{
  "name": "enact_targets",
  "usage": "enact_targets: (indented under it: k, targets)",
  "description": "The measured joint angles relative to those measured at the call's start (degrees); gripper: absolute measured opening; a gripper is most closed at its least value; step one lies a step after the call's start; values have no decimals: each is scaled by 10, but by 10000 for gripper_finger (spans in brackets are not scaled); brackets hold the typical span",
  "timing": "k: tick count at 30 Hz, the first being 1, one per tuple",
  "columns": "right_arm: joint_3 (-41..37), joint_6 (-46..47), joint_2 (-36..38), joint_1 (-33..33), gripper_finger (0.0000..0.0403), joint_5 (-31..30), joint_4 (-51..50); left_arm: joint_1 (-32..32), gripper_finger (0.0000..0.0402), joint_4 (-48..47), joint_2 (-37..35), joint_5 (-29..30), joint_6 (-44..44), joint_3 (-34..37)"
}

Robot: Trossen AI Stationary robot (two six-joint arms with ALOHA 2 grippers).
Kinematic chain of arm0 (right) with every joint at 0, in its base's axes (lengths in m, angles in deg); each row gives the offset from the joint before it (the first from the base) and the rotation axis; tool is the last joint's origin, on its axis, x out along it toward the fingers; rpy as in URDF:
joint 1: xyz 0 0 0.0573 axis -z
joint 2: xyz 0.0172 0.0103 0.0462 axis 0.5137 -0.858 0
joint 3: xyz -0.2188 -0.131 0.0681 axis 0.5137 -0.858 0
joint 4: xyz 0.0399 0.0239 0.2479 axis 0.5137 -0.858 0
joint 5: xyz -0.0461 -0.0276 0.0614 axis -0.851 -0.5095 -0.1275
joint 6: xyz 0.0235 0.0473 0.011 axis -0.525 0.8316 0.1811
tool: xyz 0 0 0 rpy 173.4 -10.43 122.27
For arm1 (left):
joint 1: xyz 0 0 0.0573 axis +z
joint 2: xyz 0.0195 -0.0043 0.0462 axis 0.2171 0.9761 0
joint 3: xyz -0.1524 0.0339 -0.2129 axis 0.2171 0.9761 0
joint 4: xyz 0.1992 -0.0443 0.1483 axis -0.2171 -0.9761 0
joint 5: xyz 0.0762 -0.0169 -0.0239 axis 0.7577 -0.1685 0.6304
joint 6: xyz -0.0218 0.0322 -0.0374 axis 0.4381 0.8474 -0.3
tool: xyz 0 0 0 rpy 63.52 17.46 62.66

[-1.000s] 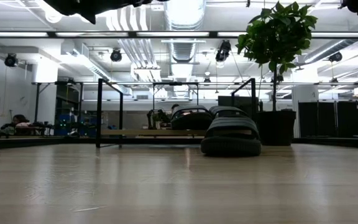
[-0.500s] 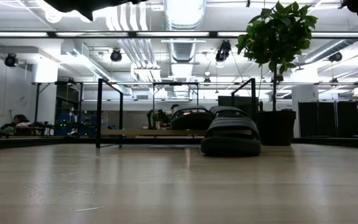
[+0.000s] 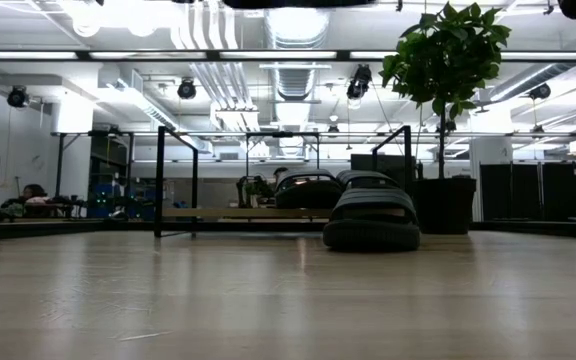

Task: Pick and place slides into the shelf
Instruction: Put the top left black slides on the shelf

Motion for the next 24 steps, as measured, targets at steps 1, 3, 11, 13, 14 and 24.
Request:
enact_targets:
  k: [1,3,11,13,14,24]
  targets:
    - [0,0,3,-1,197,-1,1,-4,34,-18,-6,38,10,1]
    - [0,0,10,-2,195,-7,0,-13,34,-33,-20,118,34,1]
    - [0,11,30,-4,194,-18,0,-75,34,-78,-35,284,80,13]
    - [0,17,29,-3,193,-21,0,-94,34,-71,-22,334,98,15]
    - [0,21,29,-3,192,-22,-1,-103,34,-68,-14,370,110,16]
    - [94,32,18,-3,192,-44,-258,-170,34,36,103,630,264,12]
